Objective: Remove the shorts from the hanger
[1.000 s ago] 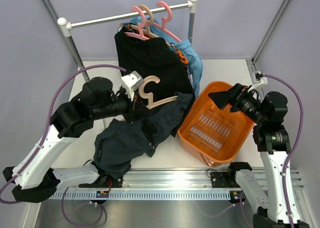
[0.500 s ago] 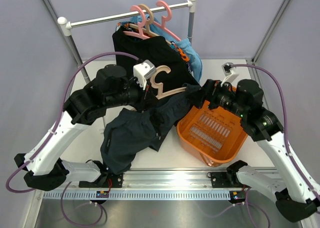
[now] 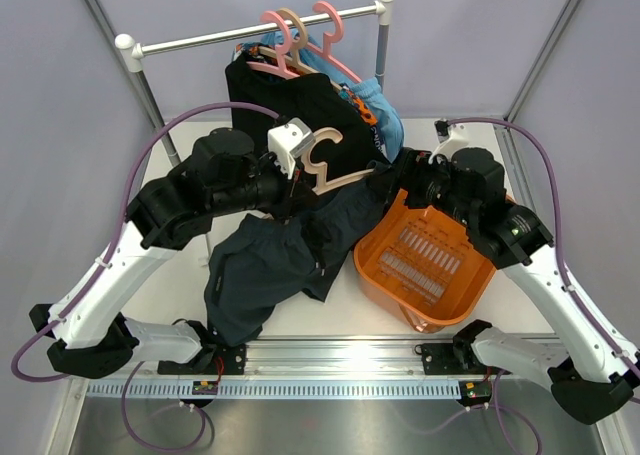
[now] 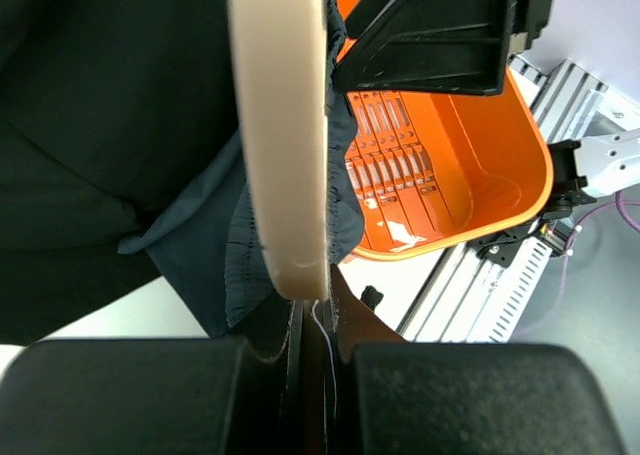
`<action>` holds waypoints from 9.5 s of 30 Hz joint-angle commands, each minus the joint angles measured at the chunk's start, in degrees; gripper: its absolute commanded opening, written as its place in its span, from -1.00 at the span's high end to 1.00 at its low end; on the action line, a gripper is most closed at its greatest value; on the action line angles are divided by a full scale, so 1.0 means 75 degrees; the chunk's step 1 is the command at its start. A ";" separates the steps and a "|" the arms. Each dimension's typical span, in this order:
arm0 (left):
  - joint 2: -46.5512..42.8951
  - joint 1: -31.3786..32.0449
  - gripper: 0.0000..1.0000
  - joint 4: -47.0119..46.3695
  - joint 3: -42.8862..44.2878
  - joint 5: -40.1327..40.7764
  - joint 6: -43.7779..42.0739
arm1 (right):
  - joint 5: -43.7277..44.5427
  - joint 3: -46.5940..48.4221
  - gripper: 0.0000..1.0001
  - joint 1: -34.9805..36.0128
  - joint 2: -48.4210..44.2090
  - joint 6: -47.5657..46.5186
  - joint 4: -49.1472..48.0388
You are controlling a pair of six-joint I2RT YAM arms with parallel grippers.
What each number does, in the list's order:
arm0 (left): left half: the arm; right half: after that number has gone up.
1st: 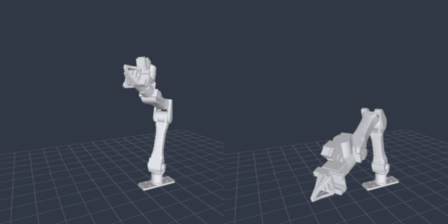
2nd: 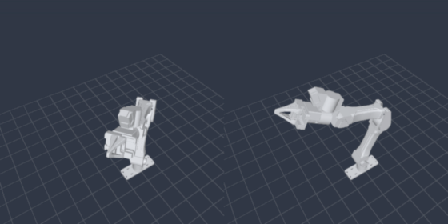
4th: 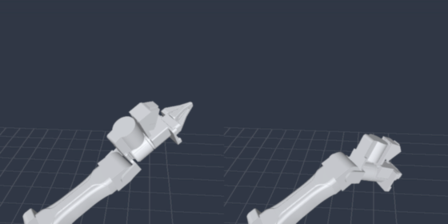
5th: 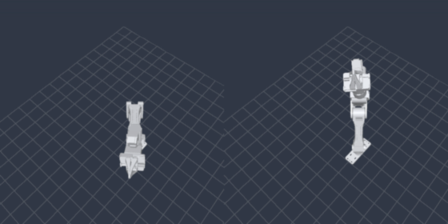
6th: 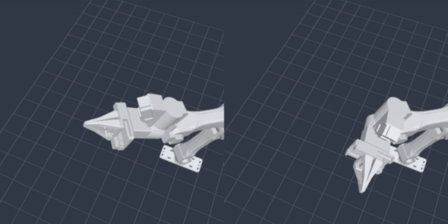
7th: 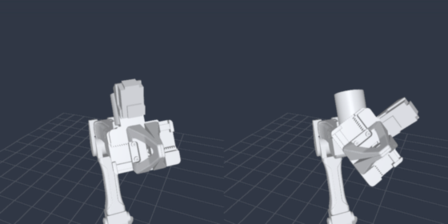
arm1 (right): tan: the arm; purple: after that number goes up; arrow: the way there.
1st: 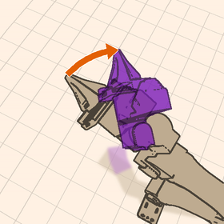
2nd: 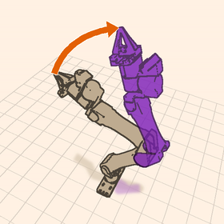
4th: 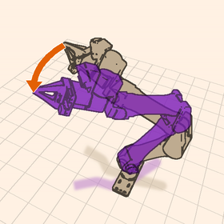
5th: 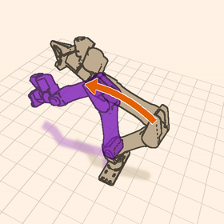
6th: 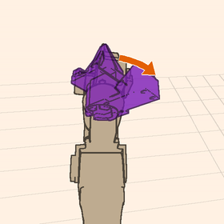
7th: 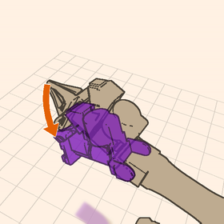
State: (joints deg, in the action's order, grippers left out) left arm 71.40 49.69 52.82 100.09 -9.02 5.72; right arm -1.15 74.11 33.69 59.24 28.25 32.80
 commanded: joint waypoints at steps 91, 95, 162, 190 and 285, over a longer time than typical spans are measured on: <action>-0.2616 0.0078 1.00 -0.4101 -0.1673 0.3967 0.0000 | 0.4637 0.4940 1.00 0.3852 0.1524 -0.2122 0.1405; -0.2851 0.0078 1.00 -0.3879 -0.1896 0.4108 -0.0059 | 0.6021 0.6418 1.00 0.3863 0.1172 -0.3377 0.1055; -0.1025 -0.2462 1.00 0.1326 0.0796 0.4127 0.0634 | 0.6833 -0.0975 -0.47 0.3348 -0.1958 0.0840 0.1898; 0.2703 -0.5969 1.00 -0.0350 0.3893 0.1611 0.0222 | 0.6340 -0.0529 -0.58 0.3336 -0.1255 -0.0192 0.0924; 0.4438 -0.1809 0.09 -0.3879 0.3904 0.7015 0.0093 | 0.6411 -0.0553 -0.59 0.3324 -0.2133 0.0651 0.3104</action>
State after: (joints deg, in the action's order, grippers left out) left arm 104.95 36.62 26.89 126.87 40.10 6.44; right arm 45.47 69.65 58.96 43.57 32.05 55.83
